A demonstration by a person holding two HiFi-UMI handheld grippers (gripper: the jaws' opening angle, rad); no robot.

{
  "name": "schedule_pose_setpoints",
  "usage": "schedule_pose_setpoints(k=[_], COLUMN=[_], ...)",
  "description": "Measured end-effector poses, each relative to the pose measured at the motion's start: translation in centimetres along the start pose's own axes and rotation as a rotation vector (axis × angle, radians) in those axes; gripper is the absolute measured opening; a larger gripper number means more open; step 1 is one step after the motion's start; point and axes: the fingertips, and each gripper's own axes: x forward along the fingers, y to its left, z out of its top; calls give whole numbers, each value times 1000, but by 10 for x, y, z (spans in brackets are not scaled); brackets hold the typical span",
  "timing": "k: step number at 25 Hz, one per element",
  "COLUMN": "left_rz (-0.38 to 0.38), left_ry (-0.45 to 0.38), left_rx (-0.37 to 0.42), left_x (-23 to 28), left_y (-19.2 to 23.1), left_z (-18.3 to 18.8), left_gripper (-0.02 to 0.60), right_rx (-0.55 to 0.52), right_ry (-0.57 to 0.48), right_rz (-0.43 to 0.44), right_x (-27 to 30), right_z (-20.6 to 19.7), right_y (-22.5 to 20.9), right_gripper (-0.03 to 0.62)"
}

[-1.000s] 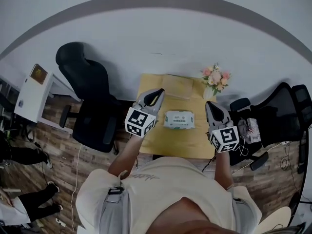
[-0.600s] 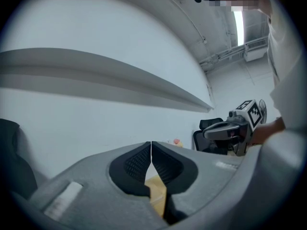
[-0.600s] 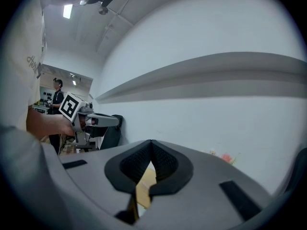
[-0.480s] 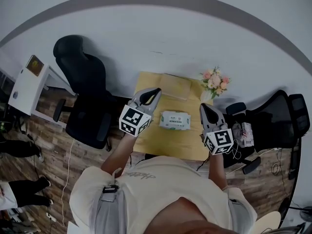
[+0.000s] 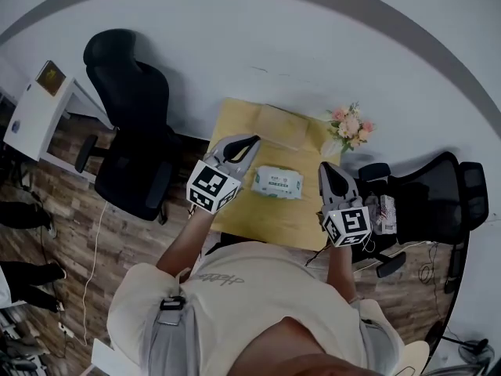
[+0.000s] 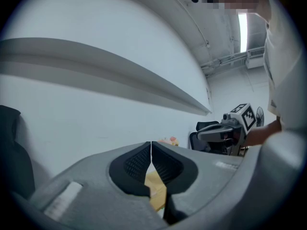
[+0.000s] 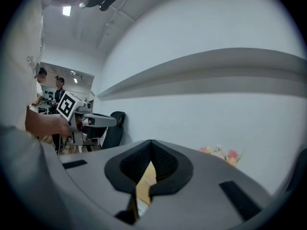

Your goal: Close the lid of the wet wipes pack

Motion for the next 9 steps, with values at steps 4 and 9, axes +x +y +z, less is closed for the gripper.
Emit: schedule_pose_setpoints(k=[4,9], left_rz=[10,28], left_ry=[-37,-46], left_rx=[23,49], left_x=[-7,-12], left_y=[-1,13], left_z=[-3,-7], left_gripper=[18,18], right_rx=[-17,18], right_ry=[11,1], right_rz=[-9,-12], right_x=[-2,3], right_z=[-4,-6], right_y=[2,6], right_gripper=[2,2])
